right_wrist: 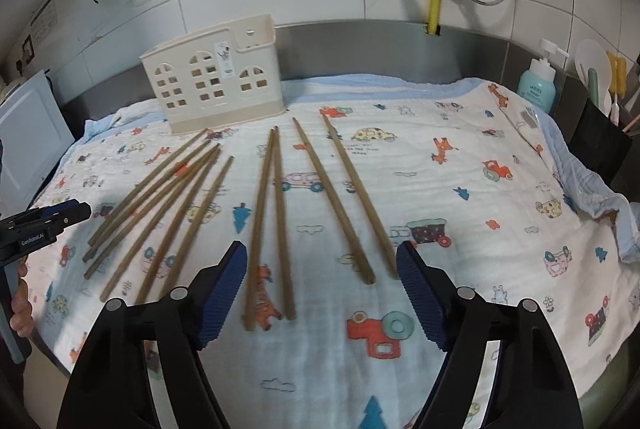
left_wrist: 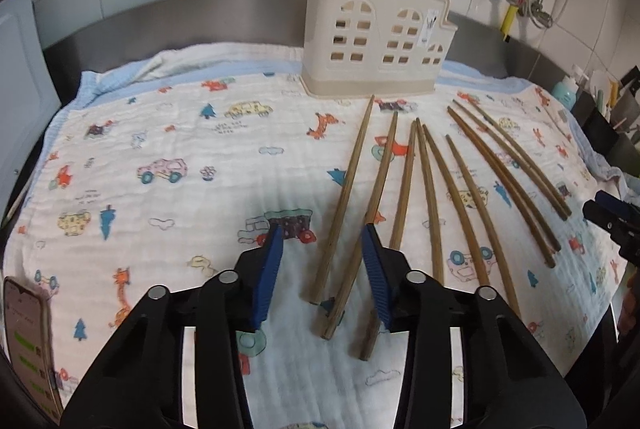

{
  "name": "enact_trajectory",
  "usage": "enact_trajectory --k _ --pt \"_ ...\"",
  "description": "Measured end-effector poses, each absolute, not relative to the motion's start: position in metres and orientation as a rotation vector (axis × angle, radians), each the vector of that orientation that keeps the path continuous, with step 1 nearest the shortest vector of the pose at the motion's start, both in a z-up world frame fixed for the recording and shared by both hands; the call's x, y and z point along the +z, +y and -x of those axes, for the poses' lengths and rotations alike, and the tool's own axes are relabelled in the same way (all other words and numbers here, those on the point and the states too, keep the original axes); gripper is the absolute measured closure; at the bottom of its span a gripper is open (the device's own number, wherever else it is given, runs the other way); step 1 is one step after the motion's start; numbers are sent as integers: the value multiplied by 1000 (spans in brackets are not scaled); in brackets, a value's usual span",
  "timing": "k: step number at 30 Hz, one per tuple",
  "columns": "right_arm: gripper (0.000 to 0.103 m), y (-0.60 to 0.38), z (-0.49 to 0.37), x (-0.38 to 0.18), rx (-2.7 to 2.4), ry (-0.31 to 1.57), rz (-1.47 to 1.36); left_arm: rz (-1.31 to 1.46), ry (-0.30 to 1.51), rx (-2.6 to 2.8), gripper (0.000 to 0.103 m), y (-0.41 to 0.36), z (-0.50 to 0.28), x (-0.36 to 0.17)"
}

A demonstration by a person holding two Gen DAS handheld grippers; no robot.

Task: Organize utensils
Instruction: 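Lower the left tool onto one chopstick and close it while the right tool grasps another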

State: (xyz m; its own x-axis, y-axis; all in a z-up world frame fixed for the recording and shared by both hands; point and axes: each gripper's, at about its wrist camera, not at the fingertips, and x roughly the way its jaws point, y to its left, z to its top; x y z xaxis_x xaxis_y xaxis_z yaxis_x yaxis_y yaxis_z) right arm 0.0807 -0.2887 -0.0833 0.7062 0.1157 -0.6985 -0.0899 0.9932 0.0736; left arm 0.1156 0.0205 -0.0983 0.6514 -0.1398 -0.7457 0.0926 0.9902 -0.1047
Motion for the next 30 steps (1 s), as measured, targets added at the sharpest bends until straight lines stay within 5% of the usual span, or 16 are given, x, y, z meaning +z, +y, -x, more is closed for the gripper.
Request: enact_trajectory --k 3,5,15,17,30 --pt "31 -296 -85 -88 100 790 -27 58 865 -154 72 19 -122 -104" --pt "42 -301 -89 -91 99 796 -30 58 879 -175 78 18 -125 -107" --pt "63 -316 -113 -102 99 825 -30 38 917 -187 84 14 -136 -121" --pt "74 -318 -119 -105 96 837 -24 37 923 -187 84 15 -138 -123" --pt "82 -324 -139 -126 105 896 3 26 916 -214 84 11 -137 -126"
